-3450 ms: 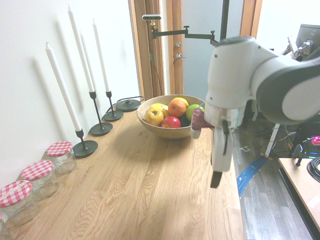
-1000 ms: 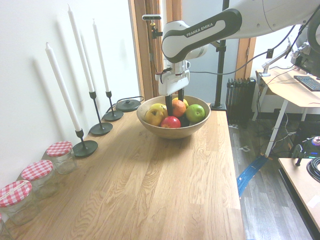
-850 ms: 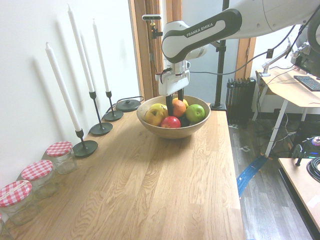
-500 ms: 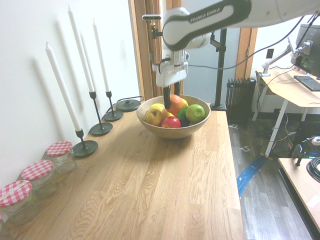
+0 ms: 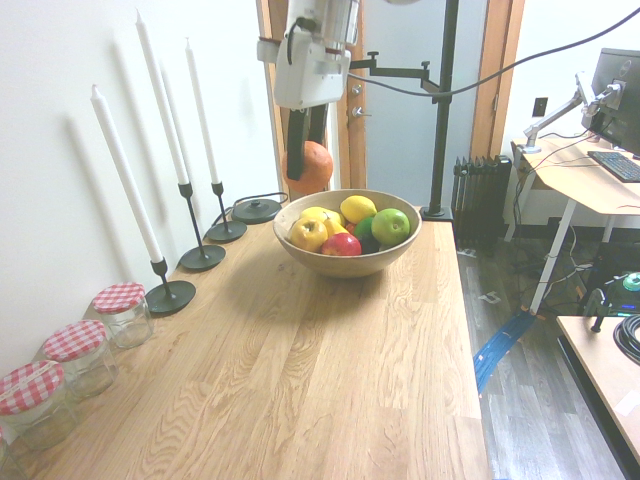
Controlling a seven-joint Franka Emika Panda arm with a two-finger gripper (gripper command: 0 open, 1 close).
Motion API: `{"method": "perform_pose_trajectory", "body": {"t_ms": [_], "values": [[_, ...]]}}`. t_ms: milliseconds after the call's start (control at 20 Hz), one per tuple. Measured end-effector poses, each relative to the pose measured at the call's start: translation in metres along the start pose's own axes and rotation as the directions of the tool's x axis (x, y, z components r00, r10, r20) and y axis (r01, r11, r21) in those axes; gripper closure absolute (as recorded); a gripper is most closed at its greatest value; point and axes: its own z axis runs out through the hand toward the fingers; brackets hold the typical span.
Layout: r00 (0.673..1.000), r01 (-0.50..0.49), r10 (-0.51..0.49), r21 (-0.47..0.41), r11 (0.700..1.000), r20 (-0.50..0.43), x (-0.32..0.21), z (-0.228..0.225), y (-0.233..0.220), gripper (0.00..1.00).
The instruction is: Take orange out of the basket
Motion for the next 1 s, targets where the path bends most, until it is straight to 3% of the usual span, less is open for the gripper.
{"method": "perform_pose_trajectory", "body": {"t_ms": [150,400,1000], "values": [[0.999,0.047,-0.047,-0.019,0.999,-0.002,-0.039,0.023,-0.02,1.0],[0.998,0.061,-0.059,-0.077,0.995,0.026,-0.076,0.101,-0.023,1.0],[0.996,0.026,-0.012,-0.165,0.986,0.084,-0.074,0.235,-0.001,1.0]]}}
